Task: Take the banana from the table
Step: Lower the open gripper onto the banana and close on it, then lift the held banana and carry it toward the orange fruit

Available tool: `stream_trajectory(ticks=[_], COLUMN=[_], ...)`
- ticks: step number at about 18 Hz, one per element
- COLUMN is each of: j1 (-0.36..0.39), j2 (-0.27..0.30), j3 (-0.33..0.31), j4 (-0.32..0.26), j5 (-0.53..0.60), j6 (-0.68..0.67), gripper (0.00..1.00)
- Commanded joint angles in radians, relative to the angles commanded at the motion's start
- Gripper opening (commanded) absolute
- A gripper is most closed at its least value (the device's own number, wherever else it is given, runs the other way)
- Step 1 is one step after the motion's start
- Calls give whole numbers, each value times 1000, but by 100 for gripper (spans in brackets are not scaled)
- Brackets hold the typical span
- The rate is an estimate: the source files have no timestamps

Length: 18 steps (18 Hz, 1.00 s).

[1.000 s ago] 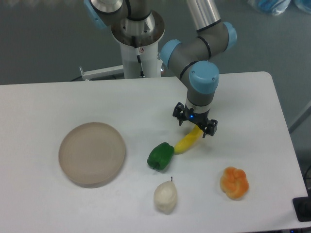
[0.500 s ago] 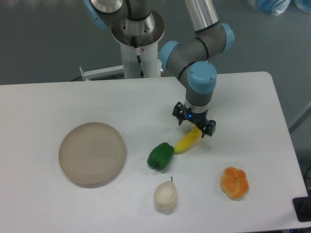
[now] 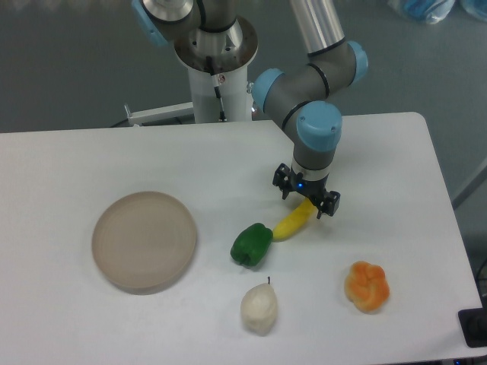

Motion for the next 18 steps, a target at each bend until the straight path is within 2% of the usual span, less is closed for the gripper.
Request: stream_trajectory(ticks=[3,5,12,15,18], j1=[6,8,20,51,49], j2=[2,3,12,31,41], j3=[0,0,20,72,155], j4=[0,0,-5,-21,-67], j5=[-2,-2,-3,-5,-9], j6=[9,9,9,15,17], gripper=[47,39,34,33,33])
